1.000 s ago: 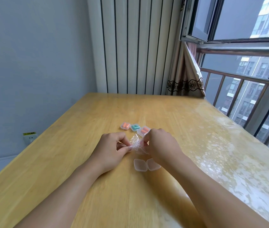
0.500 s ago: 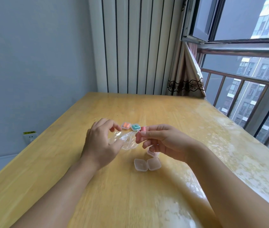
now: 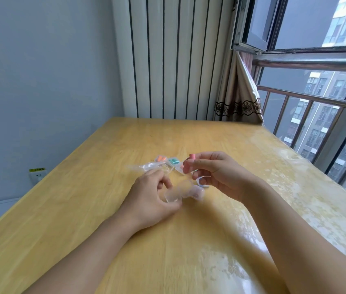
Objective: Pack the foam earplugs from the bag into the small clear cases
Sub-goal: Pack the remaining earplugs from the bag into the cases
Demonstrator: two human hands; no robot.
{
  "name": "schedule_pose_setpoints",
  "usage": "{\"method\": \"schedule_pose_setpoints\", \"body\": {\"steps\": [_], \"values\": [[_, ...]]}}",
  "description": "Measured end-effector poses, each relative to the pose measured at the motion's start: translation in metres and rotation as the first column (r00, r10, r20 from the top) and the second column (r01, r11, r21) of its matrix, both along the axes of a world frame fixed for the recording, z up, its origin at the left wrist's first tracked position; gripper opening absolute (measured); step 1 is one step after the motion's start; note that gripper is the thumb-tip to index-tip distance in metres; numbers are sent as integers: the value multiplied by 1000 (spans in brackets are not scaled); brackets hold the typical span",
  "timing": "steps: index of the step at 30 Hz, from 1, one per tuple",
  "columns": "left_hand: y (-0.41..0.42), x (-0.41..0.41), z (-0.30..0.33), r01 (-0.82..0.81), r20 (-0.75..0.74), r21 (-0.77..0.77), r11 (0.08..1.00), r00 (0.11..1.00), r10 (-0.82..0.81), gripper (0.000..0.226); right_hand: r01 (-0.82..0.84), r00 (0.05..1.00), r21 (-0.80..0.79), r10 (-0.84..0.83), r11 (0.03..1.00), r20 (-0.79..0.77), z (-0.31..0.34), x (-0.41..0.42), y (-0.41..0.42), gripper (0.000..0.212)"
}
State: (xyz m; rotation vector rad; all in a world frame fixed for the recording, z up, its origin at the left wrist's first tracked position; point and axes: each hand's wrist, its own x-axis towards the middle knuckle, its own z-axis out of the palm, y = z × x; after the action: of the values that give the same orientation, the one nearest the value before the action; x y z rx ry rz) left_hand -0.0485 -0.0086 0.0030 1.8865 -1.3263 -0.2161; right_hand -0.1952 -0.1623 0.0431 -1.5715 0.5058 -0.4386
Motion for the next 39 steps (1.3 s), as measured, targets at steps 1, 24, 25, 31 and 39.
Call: {"method": "schedule_pose_setpoints", "body": {"steps": [1,24,25,31,39], "values": [[0,0,1,-38,-56,-27,999,998,36,30,-1,1000,-24,1,1000,27,2,0,1,26],[0,-5,12,189,-974,-206,960,53,-220,26,66,979,-417,-141,906,-149,6,13,31,24],[-1,-5,11,194,-974,-214,957,37,-226,26,62,978,-439,-142,896,-154,7,13,33,23],[-3,-3,10,205,-964,-257,945,18,-266,32,25,970,-443,-130,896,-208,3,16,39,25],[-4,-9,13,164,-961,-236,958,104,-254,34,72,961,-502,-195,862,-197,3,14,37,28]]}}
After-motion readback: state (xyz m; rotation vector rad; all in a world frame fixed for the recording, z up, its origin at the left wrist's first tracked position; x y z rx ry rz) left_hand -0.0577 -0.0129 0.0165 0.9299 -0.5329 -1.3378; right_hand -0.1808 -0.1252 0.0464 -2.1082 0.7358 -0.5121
